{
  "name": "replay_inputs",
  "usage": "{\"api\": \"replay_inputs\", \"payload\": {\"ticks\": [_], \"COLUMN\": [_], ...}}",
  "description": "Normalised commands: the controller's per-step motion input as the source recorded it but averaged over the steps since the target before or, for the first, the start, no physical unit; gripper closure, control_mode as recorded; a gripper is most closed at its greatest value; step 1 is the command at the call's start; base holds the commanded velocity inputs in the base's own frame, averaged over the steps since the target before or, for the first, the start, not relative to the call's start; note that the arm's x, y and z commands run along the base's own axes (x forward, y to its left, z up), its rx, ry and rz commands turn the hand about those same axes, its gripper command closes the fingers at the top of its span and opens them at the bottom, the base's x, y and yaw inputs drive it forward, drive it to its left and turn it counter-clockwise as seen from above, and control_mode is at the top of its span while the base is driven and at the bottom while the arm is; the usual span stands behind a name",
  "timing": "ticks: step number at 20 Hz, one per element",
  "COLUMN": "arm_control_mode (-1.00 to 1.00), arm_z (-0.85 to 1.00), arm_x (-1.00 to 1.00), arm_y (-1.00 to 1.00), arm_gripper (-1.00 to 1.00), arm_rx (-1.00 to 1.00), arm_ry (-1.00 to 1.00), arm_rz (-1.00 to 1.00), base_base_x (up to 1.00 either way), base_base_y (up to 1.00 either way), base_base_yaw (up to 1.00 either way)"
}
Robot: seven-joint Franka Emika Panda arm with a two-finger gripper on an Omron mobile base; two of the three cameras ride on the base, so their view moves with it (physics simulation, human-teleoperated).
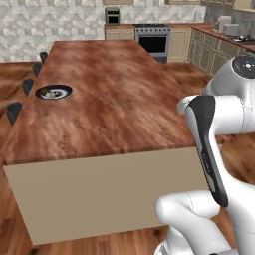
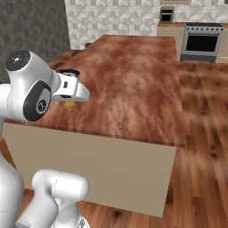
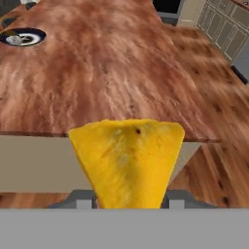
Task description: Take the cheese, fish, and avocado from the fridge and place them on the plate on the dining counter to create an appetizer plate.
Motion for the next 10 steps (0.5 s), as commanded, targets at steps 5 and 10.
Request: {"api": "replay_inputs", "payload": {"ticks": [5,10], "arm_control_mode": [1.00,1.00], "arm_z": [0.00,0.00], "arm_x": [0.00,0.00], "arm_y": [0.00,0.00], "arm_gripper": [1.00,1.00], "arm_rx": [0.00,0.00], "arm_ry": [0.00,0.00], "arm_rz": [0.00,0.00], "base_base_x": [-0.06,-0.12], "base_base_y": [1.00,1.00], "base_base_yaw": [-0.10,-0.11]}}
